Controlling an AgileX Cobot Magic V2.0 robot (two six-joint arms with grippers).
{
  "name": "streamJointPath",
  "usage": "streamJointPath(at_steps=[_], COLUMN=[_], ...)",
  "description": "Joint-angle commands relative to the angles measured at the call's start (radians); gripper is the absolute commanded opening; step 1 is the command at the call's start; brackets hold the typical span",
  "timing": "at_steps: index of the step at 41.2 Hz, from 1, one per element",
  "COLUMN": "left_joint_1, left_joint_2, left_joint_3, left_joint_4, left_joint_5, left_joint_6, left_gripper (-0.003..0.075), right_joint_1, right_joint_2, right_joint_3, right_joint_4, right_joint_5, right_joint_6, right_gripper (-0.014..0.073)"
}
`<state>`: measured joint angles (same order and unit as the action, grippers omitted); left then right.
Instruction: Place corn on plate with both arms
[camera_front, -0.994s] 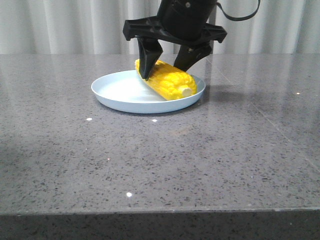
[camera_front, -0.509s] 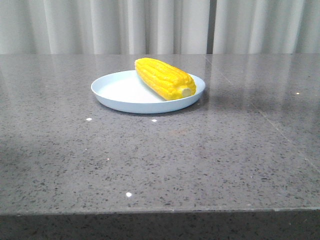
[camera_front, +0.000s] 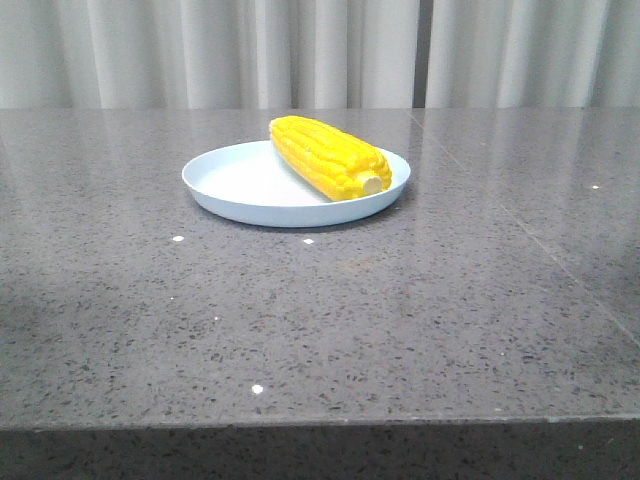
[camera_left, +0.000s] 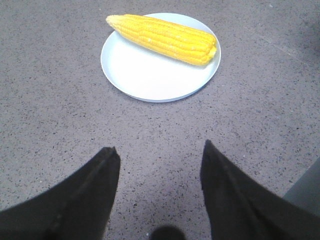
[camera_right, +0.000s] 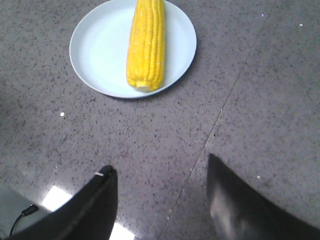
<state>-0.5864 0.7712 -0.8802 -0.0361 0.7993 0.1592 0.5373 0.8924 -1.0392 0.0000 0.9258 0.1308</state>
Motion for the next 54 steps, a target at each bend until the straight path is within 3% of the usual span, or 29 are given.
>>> streamJointPath(at_steps=[1,11,16,24,28,29,54], left_joint_1=[-0.007,-0.007,-0.007,-0.007,-0.007,-0.007,-0.007], left_joint_2=[-0.004,-0.004,-0.004,-0.004,-0.004,-0.004,-0.004], left_joint_3=[-0.026,-0.026,-0.026,-0.026,-0.026,-0.026,-0.026], left_joint_4=[-0.004,-0.004,-0.004,-0.004,-0.003,-0.003,-0.001], left_joint_5=[-0.077,-0.077,-0.077,-0.077,-0.077,-0.077,-0.102], left_joint_6=[-0.009,-0.009,-0.009,-0.009,-0.008,-0.006,-0.003], left_gripper=[0.0367,0.0366,0.0352,0.0120,-0.0018,-0.0018,-0.0020], right_joint_1=[0.001,0.001,0.001,0.001,0.001,0.001,0.001], right_joint_2=[-0.102,-0.280,-0.324,-0.335,-0.335,-0.335,-0.335], right_joint_3=[0.041,0.157,0.179,0.184,0.184,0.184,0.184], right_joint_4=[-0.013,-0.024,-0.038,-0.038,-0.042,-0.043,-0.063], right_joint_5=[-0.039,-0.039,-0.039,-0.039,-0.039,-0.039,-0.040], right_joint_6=[-0.012,-0.013,-0.013,-0.013,-0.013,-0.013,-0.013], right_gripper=[0.0423,0.0420,0.0330,0.0050,-0.0060,-0.0073,-0.0068])
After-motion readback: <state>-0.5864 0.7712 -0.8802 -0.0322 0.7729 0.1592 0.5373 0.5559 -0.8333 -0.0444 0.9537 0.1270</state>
